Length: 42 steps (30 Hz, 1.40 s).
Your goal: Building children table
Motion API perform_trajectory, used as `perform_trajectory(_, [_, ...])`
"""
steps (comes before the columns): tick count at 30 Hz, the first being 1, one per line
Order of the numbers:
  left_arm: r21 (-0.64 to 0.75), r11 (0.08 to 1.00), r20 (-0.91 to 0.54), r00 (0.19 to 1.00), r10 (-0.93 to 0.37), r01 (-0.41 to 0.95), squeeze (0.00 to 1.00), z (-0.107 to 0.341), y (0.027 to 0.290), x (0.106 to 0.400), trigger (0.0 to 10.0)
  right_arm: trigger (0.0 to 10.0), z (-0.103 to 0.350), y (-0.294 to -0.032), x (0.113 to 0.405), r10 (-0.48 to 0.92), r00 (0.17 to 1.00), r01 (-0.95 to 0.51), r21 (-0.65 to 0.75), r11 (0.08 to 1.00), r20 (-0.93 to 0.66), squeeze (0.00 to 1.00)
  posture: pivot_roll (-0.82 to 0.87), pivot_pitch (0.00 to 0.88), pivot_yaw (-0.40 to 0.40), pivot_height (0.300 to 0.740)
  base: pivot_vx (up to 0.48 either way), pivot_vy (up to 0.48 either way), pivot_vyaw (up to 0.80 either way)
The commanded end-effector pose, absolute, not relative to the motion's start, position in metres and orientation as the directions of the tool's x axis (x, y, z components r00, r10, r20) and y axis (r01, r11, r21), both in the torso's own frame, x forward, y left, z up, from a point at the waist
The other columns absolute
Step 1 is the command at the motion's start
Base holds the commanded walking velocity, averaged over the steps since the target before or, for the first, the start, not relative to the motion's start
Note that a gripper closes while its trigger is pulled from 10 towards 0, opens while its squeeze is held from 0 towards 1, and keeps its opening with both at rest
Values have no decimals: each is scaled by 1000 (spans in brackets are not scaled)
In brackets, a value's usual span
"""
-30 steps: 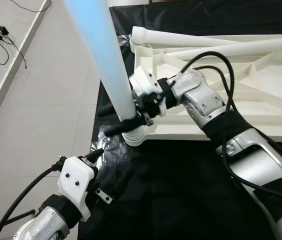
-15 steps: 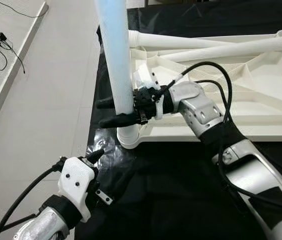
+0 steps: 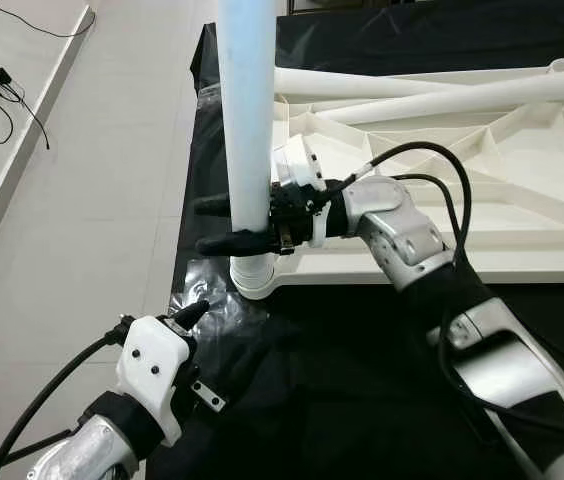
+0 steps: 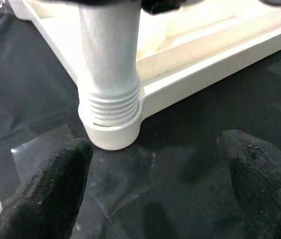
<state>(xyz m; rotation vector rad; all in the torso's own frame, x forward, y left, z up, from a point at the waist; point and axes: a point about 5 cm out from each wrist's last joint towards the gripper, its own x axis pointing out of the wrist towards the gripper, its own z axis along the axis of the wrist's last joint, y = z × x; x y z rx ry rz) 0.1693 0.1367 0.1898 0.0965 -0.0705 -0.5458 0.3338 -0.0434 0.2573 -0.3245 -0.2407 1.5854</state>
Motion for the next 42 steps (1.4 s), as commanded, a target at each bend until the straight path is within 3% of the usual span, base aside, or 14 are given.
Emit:
perform_trajectory(1, [98,851,15,854,-519,516,0,184,137,167,10000,10000,176,-66,338,901,285,-953,-194,231,-327,0,41,357,11,740,0,0,0])
perform_trajectory(2, [99,851,14,855,-519,515,0,184,137,166,10000,10000,173,-64,333,865,385,-920,-204,334,-320,0,41,357,11,740,0,0,0])
perform_trajectory(3, [99,851,14,855,-519,515,0,184,137,166,10000,10000,173,-64,333,865,385,-920,-204,334,-320,0,41,357,11,740,0,0,0])
perform_trajectory(4, [100,851,14,855,-519,515,0,184,137,166,10000,10000,171,-64,330,834,452,-890,-213,402,-316,0,41,357,11,740,0,0,0])
perform_trajectory(5, [101,852,14,856,-517,513,0,184,138,166,10000,10000,170,-63,327,776,568,-822,-228,521,-274,0,39,356,3,740,0,0,0])
perform_trajectory(6, [101,852,14,856,-517,513,0,184,138,166,10000,10000,170,-63,327,776,568,-822,-228,521,-274,0,39,356,3,740,0,0,0])
perform_trajectory(8, [100,855,15,858,-513,510,0,183,139,168,10000,10000,156,-54,295,707,667,-745,-169,646,-235,0,23,356,24,740,0,0,0])
perform_trajectory(15, [112,855,17,860,-511,506,0,180,142,175,10000,10000,162,-46,295,634,754,-655,-127,745,-173,0,19,336,20,740,0,0,0])
perform_trajectory(23, [110,863,25,866,-499,494,0,179,144,179,10000,10000,160,-46,287,595,775,-628,-153,763,-211,0,5,335,20,740,0,0,0])
perform_trajectory(28, [107,862,28,865,-501,496,0,178,144,181,10000,10000,163,-44,283,633,742,-669,-192,718,-222,0,-3,332,23,740,0,0,0])
perform_trajectory(30, [106,861,30,864,-502,497,0,178,145,183,10000,10000,166,-38,274,717,664,-748,-198,634,-211,0,-5,331,25,740,0,0,0])
perform_trajectory(32, [107,861,32,864,-503,497,0,177,145,184,10000,10000,163,-32,261,822,514,-855,-215,472,-243,0,-6,330,28,740,0,0,0])
perform_trajectory(34, [108,861,32,864,-503,497,0,177,146,184,10000,10000,160,-31,258,851,453,-889,-206,409,-265,0,-5,329,29,740,0,0,0])
perform_trajectory(42, [111,860,33,863,-503,497,0,176,146,186,10000,10000,160,-38,274,894,332,-943,-102,316,-301,0,-3,326,34,740,0,0,0])
